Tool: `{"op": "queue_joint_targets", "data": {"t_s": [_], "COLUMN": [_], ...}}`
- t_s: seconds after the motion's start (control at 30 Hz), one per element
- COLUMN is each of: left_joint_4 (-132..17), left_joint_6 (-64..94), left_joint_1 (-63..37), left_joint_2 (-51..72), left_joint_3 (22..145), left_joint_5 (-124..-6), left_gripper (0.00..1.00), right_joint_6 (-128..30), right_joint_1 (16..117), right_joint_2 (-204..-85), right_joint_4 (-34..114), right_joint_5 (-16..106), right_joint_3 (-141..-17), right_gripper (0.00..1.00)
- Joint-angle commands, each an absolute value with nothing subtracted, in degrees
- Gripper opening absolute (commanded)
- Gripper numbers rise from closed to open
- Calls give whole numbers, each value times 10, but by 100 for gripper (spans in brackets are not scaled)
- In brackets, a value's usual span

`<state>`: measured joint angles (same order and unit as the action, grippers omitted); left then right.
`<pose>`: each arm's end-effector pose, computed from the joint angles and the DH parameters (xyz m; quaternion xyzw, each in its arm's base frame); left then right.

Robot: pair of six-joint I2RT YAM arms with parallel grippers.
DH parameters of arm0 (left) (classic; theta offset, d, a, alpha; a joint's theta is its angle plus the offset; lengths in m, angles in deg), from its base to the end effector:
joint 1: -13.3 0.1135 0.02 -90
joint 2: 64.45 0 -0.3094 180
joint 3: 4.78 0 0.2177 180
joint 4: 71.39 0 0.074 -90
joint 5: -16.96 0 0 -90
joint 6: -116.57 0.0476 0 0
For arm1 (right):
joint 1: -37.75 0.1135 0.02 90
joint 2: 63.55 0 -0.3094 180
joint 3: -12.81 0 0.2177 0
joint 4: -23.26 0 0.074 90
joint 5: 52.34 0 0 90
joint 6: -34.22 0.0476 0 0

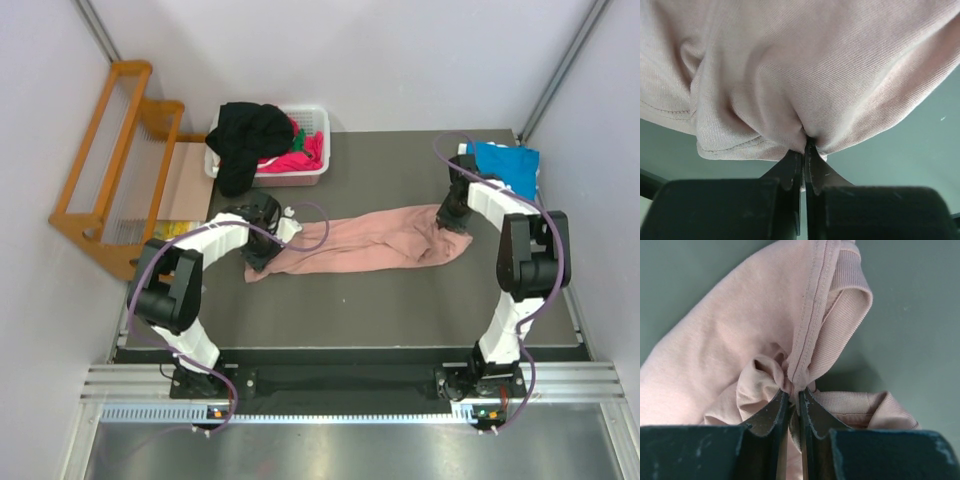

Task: Fold and stack the t-shirts
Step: Fold the tshirt

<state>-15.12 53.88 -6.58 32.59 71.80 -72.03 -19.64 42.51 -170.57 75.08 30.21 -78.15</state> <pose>0.2722 -0.0993 0.2261 0.3985 0.9098 -0.0013 0.1159 0.3647 0.0242 0.2368 0.2768 0.9395 0.0071 0.2016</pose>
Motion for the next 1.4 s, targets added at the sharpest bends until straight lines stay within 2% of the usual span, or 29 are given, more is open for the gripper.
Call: {"op": "queue_joint_targets", "data": {"t_s": [0.0,0.43,0.77,1.17,1.37], "left_joint_4": [-121,18,60,111,125], "left_joint_6": [543,564,554,543,543], "left_joint_1": [-77,-181,-274,-366,-404], "left_joint_2": [329,336,360,398,435], "left_joint_3": [733,776,796,880,927], "left_joint_5": [-714,-681,-657,-581,-550], "left_gripper": [0,0,0,0,0], "right_joint_6": [-204,-234,-255,-255,-249], "right_joint_1": [434,442,458,451,444], "right_joint_2": [-1720,-1854,-1965,-2051,-2070], "right_joint_4": [745,793,842,861,837], "right_joint_5": [297,346,388,403,424], "right_joint_3": [-834,-1036,-1196,-1335,-1364], "right_gripper": [0,0,0,0,0]}}
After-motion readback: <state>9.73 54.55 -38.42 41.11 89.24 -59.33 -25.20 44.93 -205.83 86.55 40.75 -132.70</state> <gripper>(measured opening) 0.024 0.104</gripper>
